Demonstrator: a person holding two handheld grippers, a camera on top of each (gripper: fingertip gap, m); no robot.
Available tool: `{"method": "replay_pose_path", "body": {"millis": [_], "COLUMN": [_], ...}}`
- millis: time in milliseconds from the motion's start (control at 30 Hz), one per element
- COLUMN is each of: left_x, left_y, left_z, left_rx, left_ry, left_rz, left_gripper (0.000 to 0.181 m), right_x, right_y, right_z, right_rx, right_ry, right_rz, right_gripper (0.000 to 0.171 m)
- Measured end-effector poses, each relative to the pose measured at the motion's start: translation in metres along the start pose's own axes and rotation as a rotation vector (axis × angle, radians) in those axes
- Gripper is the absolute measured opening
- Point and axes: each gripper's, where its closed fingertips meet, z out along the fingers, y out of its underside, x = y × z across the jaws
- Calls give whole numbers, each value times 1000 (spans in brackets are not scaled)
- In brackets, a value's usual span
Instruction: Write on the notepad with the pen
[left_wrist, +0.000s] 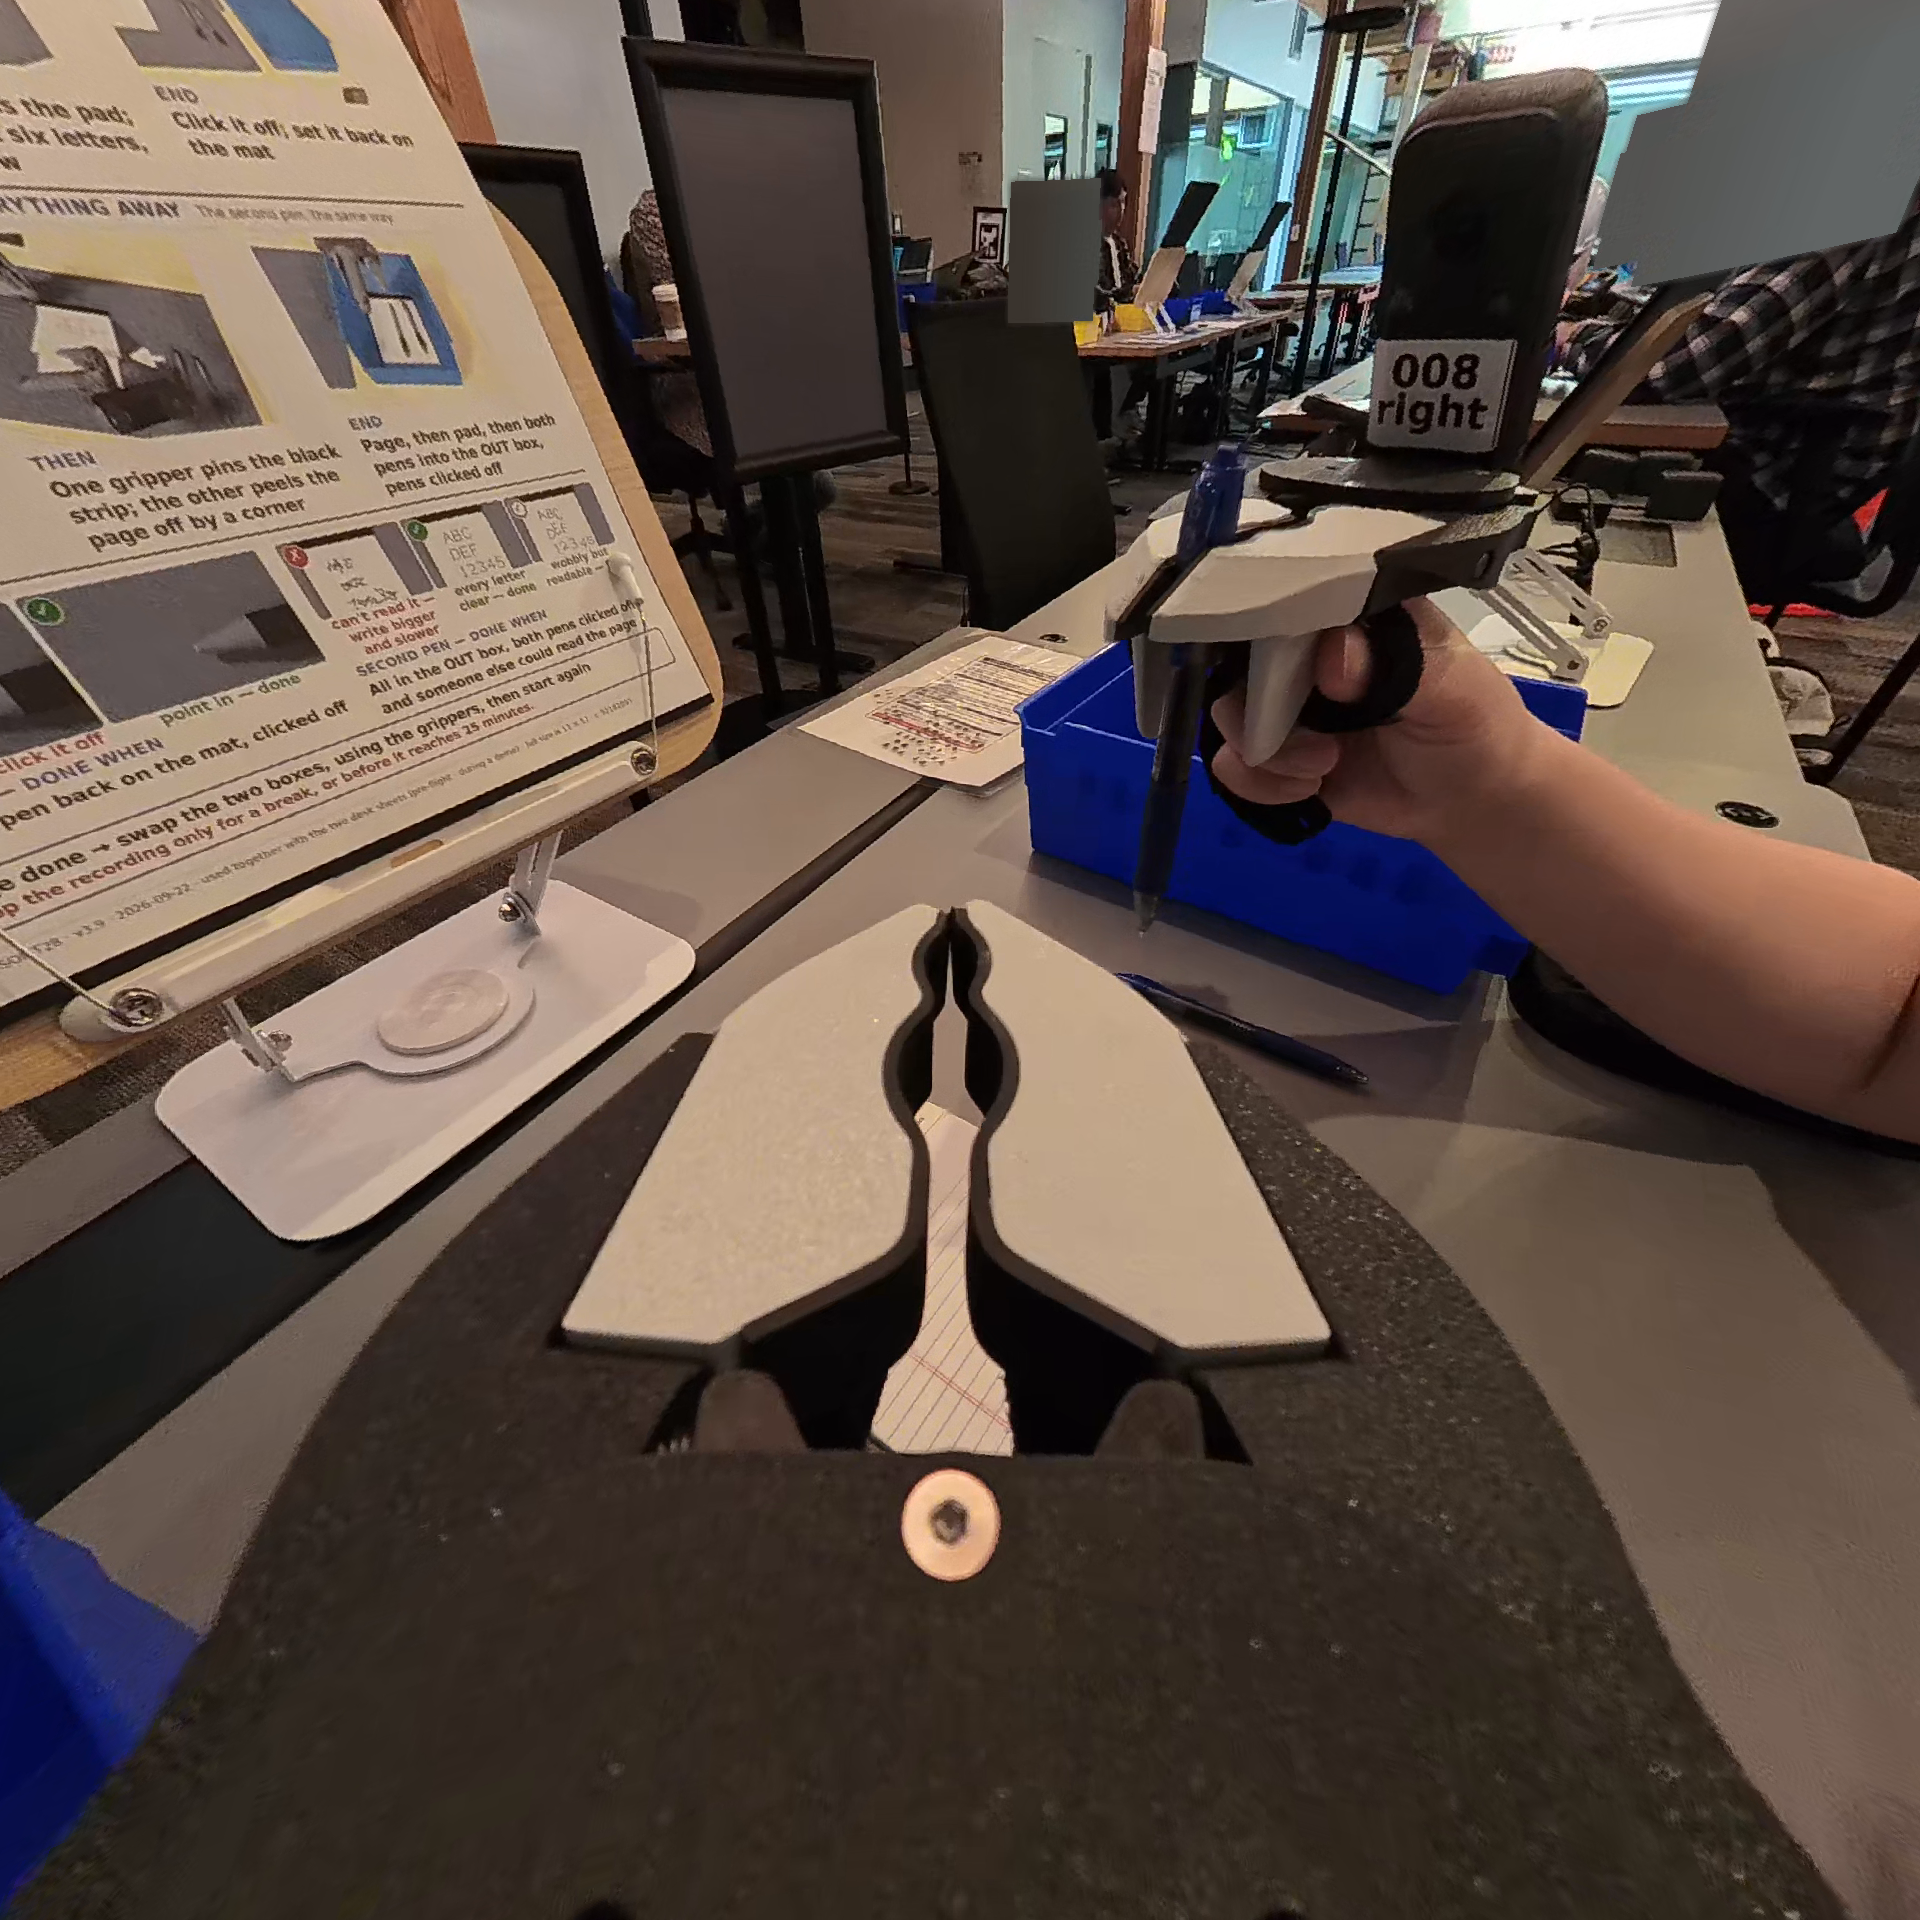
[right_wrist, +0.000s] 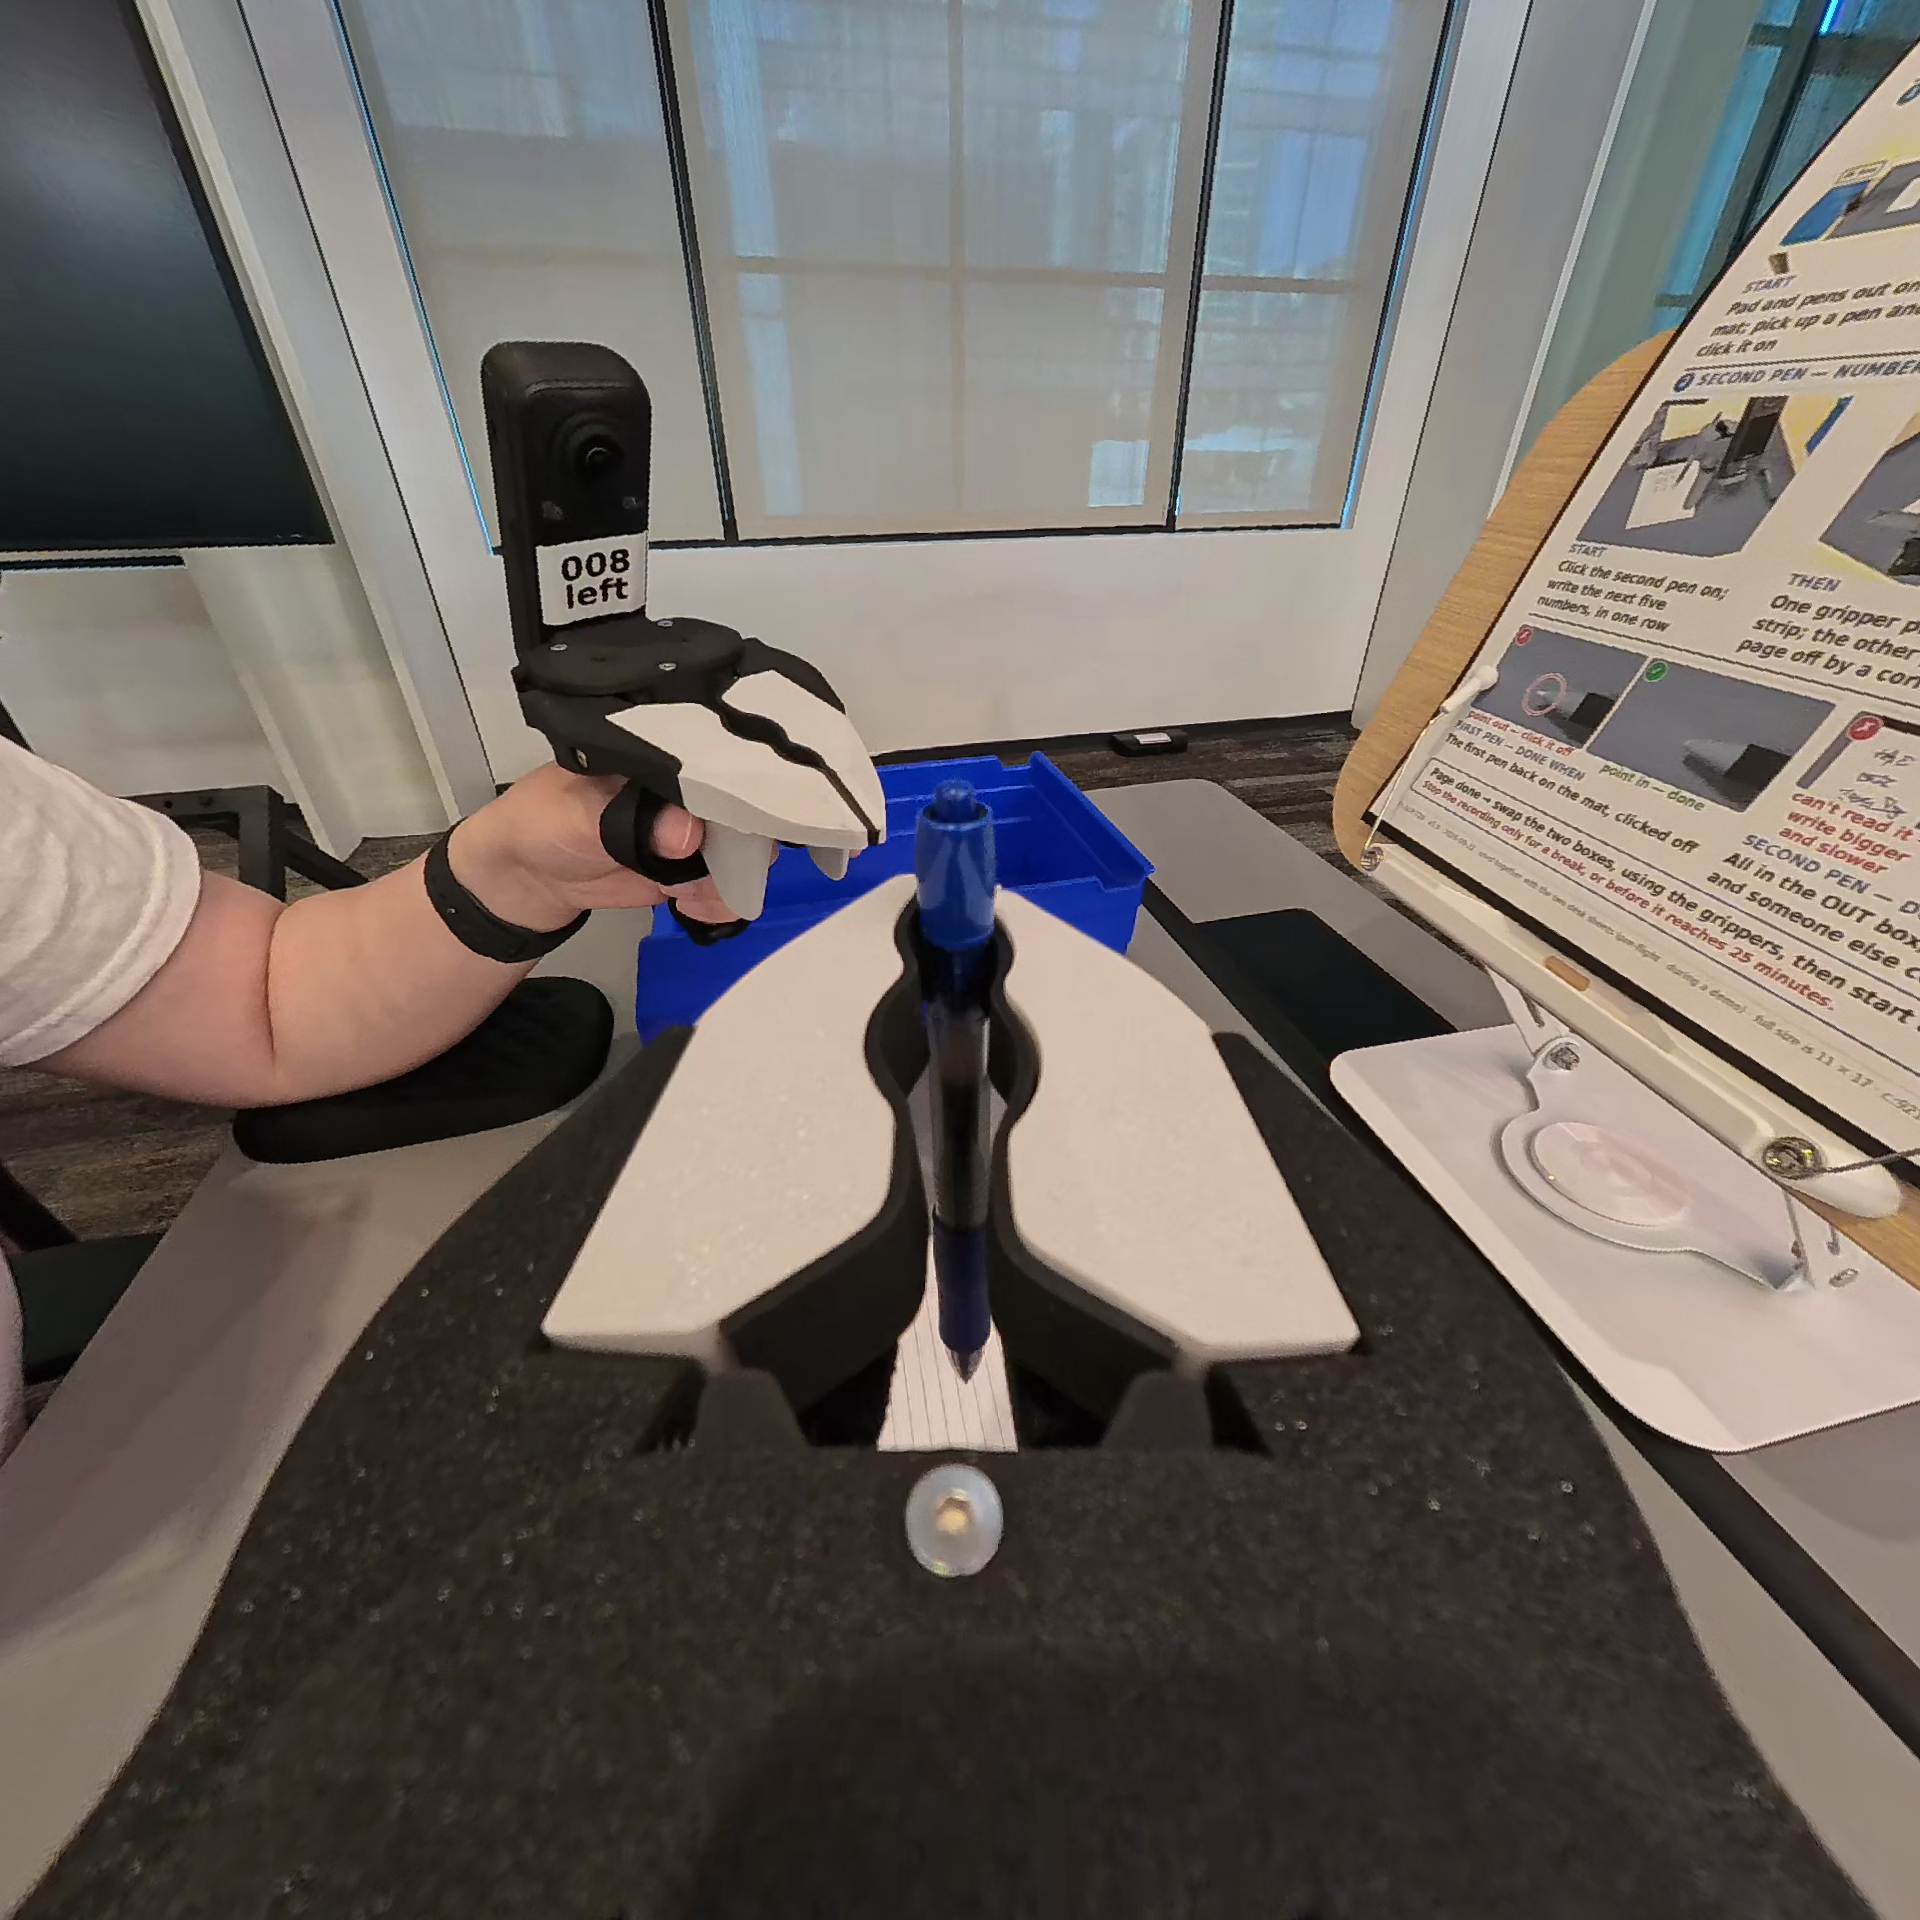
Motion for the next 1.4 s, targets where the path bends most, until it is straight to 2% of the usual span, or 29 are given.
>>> {"method": "replay_pose_path", "body": {"millis": [267, 367, 733, 1133, 1267, 1400], "left_x": [2, 1, 7, 9, 9, 6], "left_y": [3, 2, 3, 11, 27, 60], "left_z": [3, 2, 4, 9, 11, 11], "left_rx": [-14, -10, -24, -63, -159, -371], "left_ry": [5, 3, 19, 34, 37, 33], "left_rz": [6, 2, 9, 9, 10, 53], "left_gripper": [0, 0, 0, 0, 0, 0], "right_x": [2, 4, 1, 12, 14, 13], "right_y": [2, -2, -68, -63, -57, -53], "right_z": [0, -3, -51, -53, -48, -44], "right_rx": [-10, 5, 289, 296, 267, 237], "right_ry": [6, -3, -129, -95, -72, -54], "right_rz": [3, 64, 346, 375, 356, 323], "right_gripper": [6, 6, 6, 6, 6, 6]}}
